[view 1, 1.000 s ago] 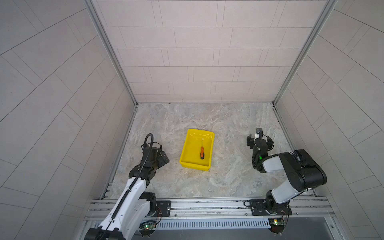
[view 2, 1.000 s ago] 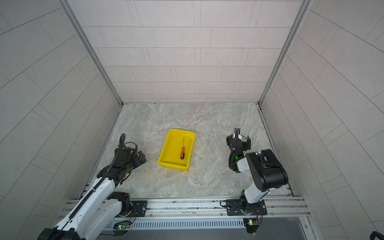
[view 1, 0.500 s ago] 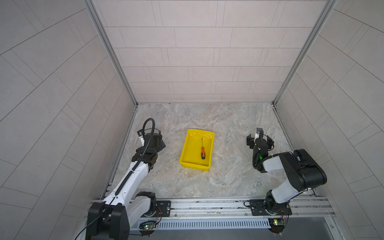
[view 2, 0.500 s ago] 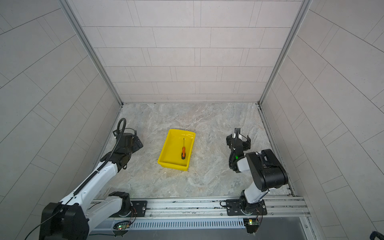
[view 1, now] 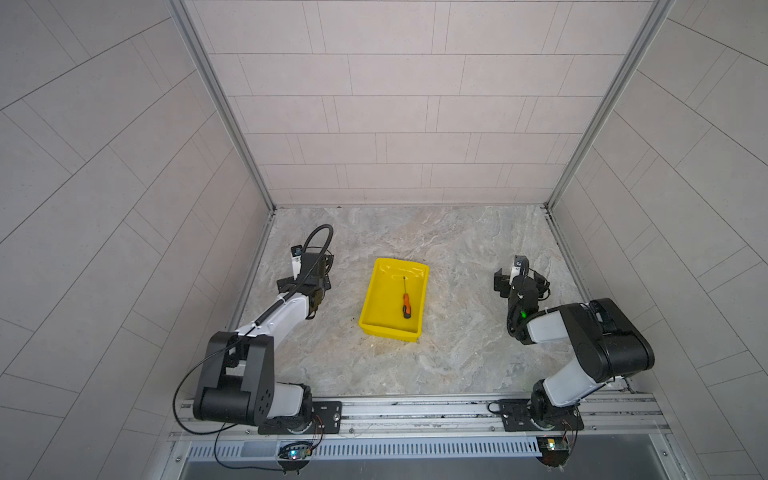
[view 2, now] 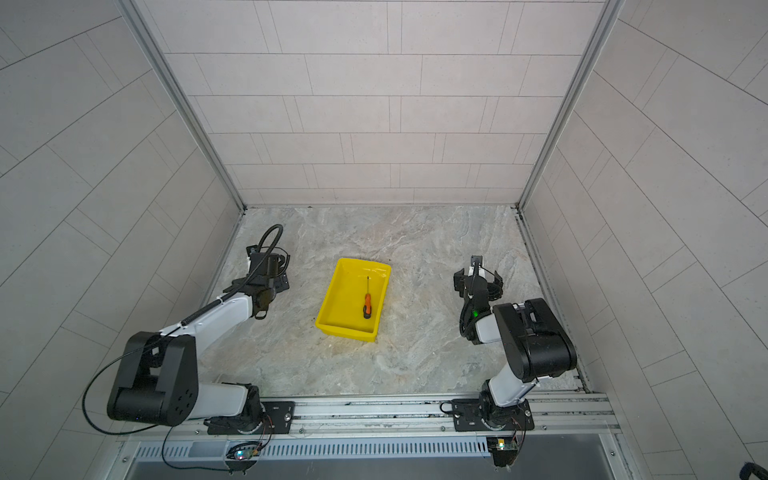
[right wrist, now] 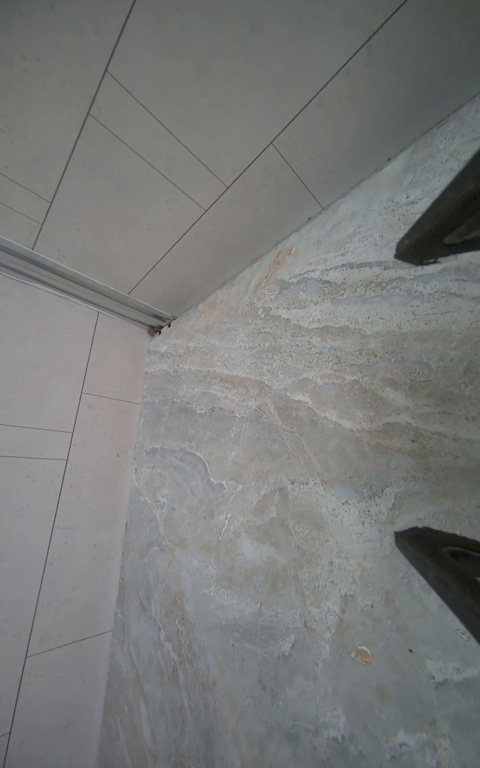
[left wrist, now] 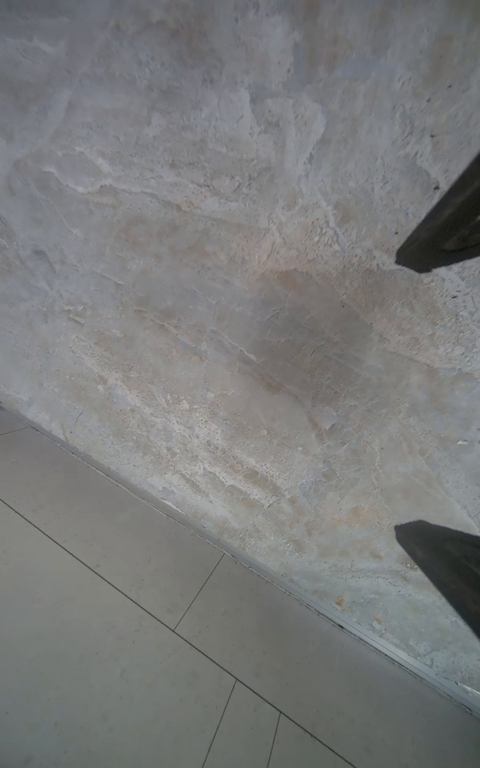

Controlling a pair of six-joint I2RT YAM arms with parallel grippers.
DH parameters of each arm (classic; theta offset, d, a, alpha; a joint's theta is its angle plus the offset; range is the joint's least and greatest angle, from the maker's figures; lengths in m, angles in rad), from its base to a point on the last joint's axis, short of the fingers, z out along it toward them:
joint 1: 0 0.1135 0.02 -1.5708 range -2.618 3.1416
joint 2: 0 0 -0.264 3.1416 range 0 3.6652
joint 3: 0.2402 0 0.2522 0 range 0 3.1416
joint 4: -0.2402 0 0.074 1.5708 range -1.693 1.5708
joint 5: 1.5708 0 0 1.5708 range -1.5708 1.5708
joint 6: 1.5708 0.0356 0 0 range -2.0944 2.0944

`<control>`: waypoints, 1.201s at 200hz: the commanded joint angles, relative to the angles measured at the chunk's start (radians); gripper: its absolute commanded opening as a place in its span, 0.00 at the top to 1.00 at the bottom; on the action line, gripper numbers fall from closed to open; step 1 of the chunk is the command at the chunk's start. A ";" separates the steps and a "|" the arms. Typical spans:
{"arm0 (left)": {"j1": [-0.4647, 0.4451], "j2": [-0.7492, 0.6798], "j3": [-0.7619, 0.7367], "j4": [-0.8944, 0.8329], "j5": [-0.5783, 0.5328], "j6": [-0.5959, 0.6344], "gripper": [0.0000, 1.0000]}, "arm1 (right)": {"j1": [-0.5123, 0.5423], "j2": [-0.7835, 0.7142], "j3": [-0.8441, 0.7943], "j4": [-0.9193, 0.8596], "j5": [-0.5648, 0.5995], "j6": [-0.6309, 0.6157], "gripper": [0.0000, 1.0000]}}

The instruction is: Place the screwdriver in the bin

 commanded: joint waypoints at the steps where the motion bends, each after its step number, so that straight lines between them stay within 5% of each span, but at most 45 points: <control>1: 0.002 0.017 -0.016 0.021 0.057 0.067 0.00 | -0.005 -0.006 0.014 -0.007 -0.006 0.014 0.01; 106: 0.002 0.009 -0.072 0.225 -0.001 0.165 0.00 | -0.011 -0.007 0.016 -0.011 -0.019 0.015 0.01; 149: 0.044 -0.029 -0.271 0.715 0.319 0.264 0.00 | -0.014 -0.007 0.014 -0.010 -0.023 0.016 0.01; 201: 0.055 0.085 -0.160 0.651 0.163 0.235 0.00 | -0.014 -0.007 0.014 -0.009 -0.024 0.018 0.01; 209: 0.086 0.091 -0.184 0.675 0.237 0.217 0.00 | -0.014 -0.007 0.014 -0.008 -0.024 0.017 0.01; 227: 0.126 0.197 -0.313 1.063 0.383 0.228 0.00 | -0.014 -0.007 0.014 -0.008 -0.025 0.018 0.01; 240: 0.124 0.189 -0.309 1.021 0.396 0.235 0.00 | -0.015 -0.007 0.014 -0.008 -0.025 0.017 0.01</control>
